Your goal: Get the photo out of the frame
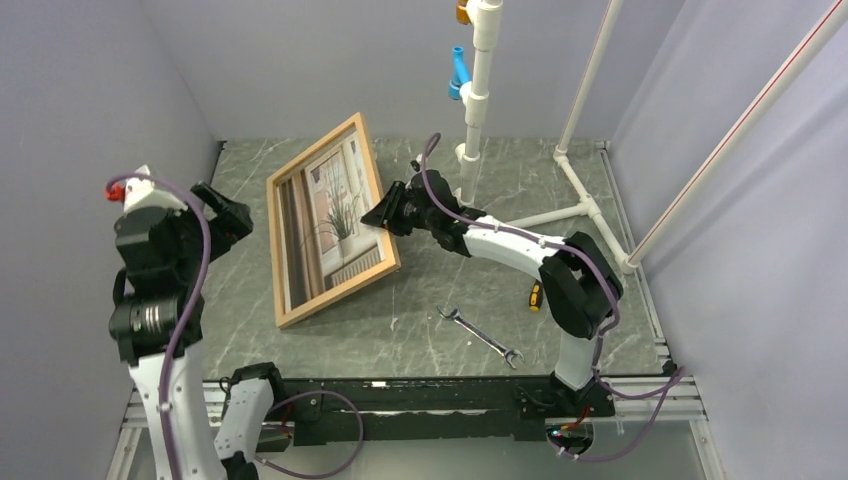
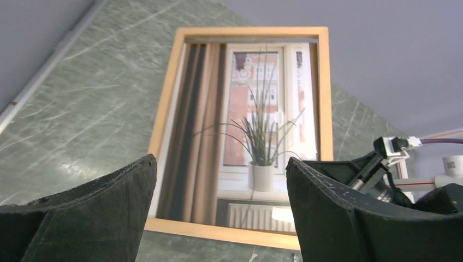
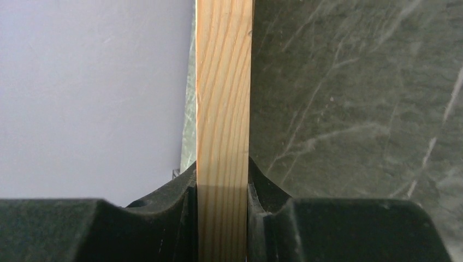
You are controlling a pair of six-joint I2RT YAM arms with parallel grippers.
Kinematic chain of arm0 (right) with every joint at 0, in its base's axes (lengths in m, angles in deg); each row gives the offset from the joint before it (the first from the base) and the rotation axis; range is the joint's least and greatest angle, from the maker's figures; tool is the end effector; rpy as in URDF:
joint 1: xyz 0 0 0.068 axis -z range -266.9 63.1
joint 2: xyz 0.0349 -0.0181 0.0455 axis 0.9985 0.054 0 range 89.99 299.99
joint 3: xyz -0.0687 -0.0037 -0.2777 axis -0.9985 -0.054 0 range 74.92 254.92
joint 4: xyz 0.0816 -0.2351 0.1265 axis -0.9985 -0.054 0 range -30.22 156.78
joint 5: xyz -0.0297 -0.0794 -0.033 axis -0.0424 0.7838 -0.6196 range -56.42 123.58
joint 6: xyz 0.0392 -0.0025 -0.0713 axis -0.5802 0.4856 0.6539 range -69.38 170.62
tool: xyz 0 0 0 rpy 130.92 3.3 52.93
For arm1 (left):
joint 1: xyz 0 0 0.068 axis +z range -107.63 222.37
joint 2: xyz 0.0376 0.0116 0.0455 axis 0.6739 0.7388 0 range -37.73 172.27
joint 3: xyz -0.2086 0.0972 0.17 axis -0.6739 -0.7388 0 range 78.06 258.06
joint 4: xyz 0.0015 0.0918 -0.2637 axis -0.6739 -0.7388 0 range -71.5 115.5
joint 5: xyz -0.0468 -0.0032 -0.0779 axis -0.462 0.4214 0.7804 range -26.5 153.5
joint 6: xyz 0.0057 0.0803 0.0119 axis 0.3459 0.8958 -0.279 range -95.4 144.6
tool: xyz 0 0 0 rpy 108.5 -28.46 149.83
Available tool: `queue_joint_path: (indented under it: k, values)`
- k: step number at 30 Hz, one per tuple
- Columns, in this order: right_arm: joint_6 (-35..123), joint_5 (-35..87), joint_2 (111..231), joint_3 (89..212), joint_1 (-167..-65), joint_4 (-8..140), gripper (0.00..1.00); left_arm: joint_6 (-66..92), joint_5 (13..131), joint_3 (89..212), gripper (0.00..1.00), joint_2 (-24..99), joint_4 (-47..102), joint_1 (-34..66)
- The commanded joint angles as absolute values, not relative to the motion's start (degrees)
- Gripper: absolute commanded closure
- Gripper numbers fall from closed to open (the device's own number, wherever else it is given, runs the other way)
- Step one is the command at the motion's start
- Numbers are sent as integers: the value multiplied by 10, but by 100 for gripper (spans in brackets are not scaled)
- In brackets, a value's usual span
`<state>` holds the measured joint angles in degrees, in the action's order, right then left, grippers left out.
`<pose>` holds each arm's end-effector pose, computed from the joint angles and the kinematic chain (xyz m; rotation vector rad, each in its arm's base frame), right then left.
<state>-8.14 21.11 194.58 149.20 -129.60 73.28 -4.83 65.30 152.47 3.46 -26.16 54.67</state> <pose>0.3416 0.3357 0.2431 0.1550 2.2411 1.2855 0.1333 0.0269 0.4455 -0.6564 1.7823 -0.2333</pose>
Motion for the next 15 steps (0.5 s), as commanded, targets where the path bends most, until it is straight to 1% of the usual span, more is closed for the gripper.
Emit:
queue_joint_path:
  k: [1,5,9,12,15]
  values:
    - [-122,263,1986,1494,-1290,927,100,-51,736,1554,10,100,-184,546]
    - [-151,268,2050,1512,-1291,980,100,-29,754,1585,10,156,-154,547]
    - [-172,277,2113,1537,-1301,1048,100,13,733,1598,10,212,-124,546]
    - [-161,280,2160,1583,-1315,1051,100,56,710,1588,12,244,-112,547]
    - [-154,311,2191,1597,-1330,1074,100,80,687,1542,14,252,-83,543]
